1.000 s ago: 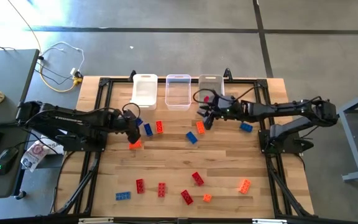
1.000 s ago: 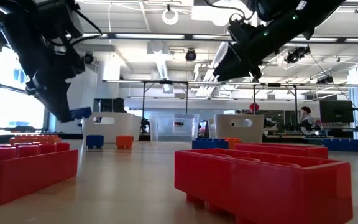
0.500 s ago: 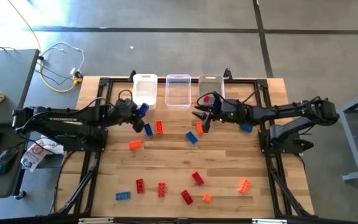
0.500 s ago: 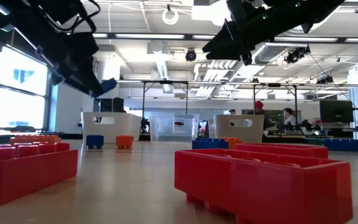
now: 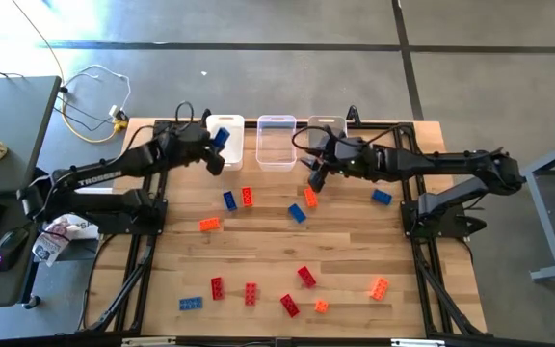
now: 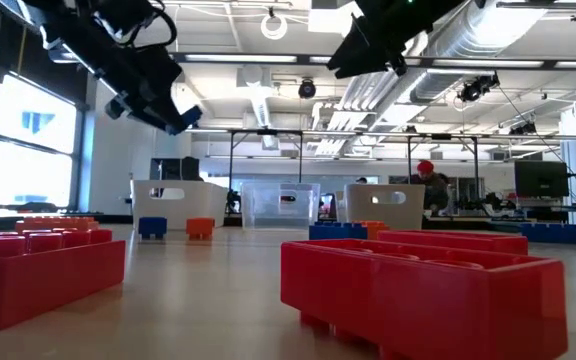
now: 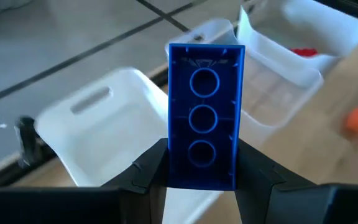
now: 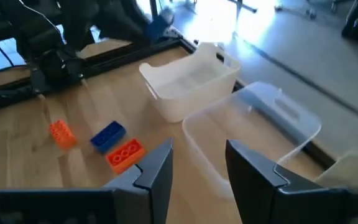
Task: Sort & place blocks by color
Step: Put the blue game piece into the white bin
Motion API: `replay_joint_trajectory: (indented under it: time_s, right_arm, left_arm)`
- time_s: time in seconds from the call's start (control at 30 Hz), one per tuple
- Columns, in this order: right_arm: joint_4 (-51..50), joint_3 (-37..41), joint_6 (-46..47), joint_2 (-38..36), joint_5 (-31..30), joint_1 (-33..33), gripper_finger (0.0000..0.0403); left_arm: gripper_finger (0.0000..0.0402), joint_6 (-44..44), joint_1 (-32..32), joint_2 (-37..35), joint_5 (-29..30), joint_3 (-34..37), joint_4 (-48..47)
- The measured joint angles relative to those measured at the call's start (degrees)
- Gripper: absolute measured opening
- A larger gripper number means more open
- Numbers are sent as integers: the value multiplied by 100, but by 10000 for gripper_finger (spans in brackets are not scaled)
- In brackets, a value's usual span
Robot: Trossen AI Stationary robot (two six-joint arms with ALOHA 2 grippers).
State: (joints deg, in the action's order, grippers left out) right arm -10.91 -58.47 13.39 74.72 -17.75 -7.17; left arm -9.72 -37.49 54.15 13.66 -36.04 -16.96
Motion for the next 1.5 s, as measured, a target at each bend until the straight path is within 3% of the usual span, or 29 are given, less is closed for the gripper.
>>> replay_joint_trajectory:
  time_s: [0.4,0.63,0.87,1.5]
  right_arm:
    - [-1048,30,1287,441,679,86,133]
    - [-1056,30,1570,810,709,379,133]
    - [-1065,30,1790,1185,661,576,133]
    - [-1479,32,2667,1958,631,578,133]
  left_arm:
    - [117,289,-721,1226,-153,-719,-566]
    - [117,289,-910,2031,-566,-845,-562]
    - [120,289,-938,2640,-587,-1021,-550]
    - [127,182,-938,3062,-538,-1074,-549]
